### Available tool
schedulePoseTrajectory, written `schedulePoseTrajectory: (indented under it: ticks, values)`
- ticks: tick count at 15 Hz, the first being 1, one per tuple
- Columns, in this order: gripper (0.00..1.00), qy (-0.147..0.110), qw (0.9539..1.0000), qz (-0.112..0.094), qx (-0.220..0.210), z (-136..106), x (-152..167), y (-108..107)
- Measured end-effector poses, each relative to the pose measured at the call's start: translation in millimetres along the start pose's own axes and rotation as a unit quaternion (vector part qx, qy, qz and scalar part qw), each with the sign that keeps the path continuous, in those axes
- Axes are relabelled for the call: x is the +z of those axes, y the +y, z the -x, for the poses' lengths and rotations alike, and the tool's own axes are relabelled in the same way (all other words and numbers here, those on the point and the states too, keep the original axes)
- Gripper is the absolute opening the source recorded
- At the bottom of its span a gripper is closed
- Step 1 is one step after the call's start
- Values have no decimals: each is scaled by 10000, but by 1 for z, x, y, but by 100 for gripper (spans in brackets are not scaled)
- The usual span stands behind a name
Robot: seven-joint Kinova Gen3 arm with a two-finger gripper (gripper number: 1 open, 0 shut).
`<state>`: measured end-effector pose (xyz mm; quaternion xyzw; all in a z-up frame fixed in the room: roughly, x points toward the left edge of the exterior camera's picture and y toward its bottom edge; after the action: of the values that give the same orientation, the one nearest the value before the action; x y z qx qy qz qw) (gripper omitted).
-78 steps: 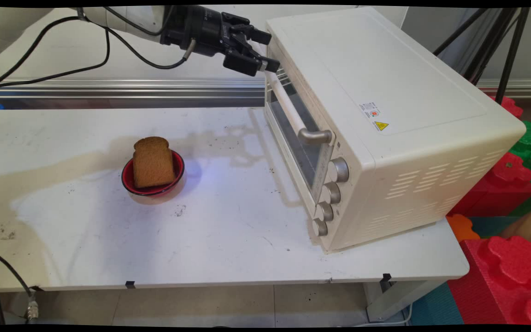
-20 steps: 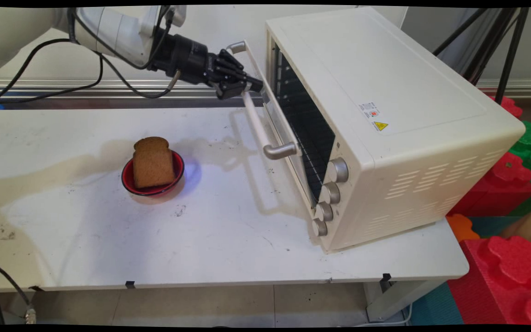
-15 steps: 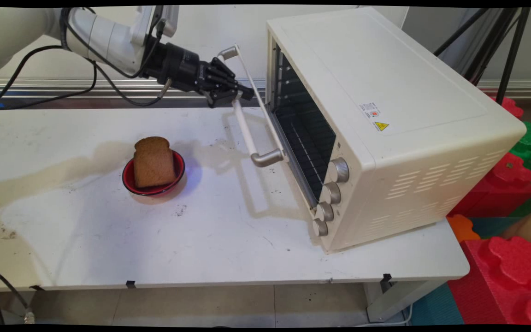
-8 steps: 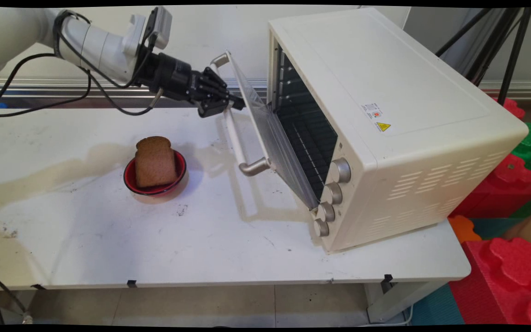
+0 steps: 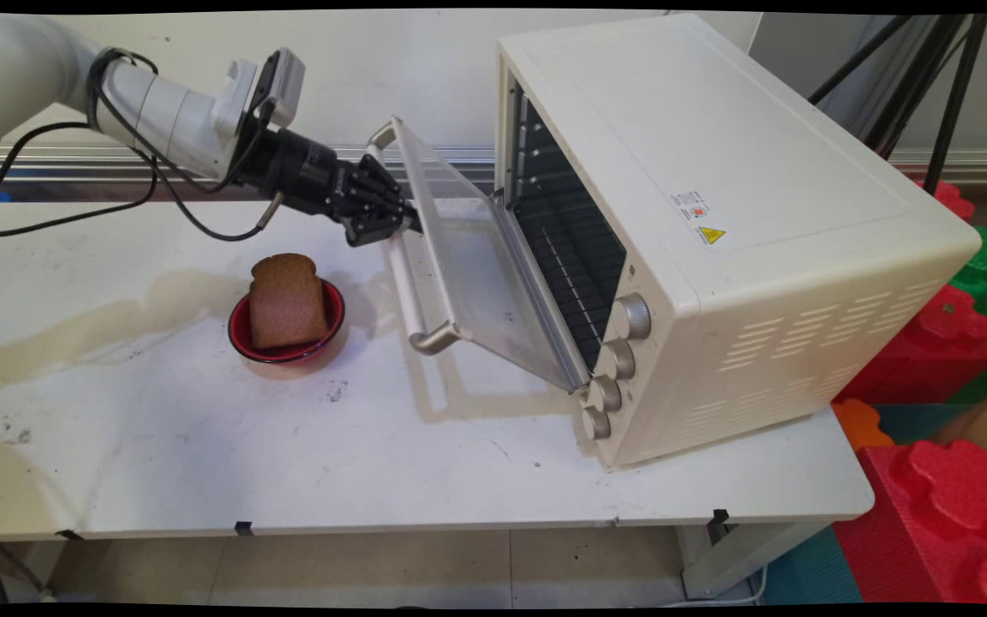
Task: Open the oven
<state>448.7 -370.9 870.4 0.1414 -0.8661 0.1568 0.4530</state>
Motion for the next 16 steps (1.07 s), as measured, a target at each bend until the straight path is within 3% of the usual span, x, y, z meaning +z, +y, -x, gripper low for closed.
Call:
schedulePoseTrajectory:
  ticks: [16]
  values:
    - [0, -441, 9989, 168, -86, 65, -7, 14]
